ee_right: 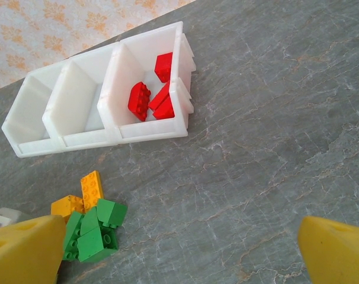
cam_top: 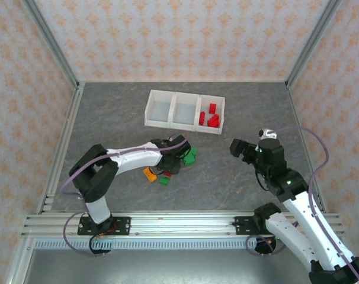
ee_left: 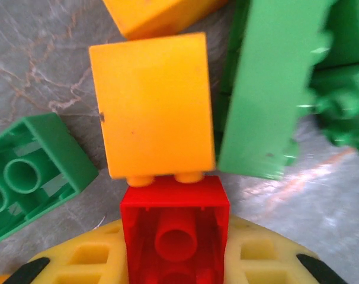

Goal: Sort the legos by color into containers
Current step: Pick up the lego from the middle-left of the table, then place the lego in the container.

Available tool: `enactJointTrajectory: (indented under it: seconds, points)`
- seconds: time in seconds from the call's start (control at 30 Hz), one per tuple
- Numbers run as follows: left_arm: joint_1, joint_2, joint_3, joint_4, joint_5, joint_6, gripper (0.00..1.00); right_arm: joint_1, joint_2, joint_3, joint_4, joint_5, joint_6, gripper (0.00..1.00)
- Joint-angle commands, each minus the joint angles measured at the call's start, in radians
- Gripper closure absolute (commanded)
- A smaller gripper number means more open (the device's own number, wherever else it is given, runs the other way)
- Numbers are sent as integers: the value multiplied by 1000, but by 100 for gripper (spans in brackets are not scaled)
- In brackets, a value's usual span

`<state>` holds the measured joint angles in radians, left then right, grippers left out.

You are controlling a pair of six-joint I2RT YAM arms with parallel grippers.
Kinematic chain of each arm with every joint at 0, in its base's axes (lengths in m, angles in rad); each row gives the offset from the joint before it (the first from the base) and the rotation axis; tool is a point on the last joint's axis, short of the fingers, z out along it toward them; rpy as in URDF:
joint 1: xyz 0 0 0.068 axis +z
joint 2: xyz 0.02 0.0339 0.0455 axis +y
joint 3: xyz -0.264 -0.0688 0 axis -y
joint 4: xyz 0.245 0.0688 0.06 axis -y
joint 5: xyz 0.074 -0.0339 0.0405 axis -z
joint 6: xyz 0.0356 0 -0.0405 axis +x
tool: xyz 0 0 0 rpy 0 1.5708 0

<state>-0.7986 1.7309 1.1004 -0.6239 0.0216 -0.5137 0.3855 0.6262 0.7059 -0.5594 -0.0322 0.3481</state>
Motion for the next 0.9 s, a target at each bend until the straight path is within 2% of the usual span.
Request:
enactJointTrajectory:
  seconds: [0.0,0.13,0.23,0.4,0.63,0.7,0.87]
  points:
    - [-9,-107,66,4,-37,-16,84,3,-10,2,2,37,6,0]
    - [-4,-141,139,56,-38,-2,85,3,-10,0,6,44,8,0]
    - [15,-79,246,82,-54,8,86,3,-16,4,3,57,12,0]
    - [38,141,539,88,-50,24,88,3,-57,4,-1,87,25,0]
    - [47,504,947,133,-44,-33,88,3,-121,9,-10,100,31,0]
    - [49,569,1013,166,-53,-37,88,3,-137,8,-8,107,34,0]
    - [60,650,1048,283,-111,-37,87,3,-154,9,-7,106,34,0]
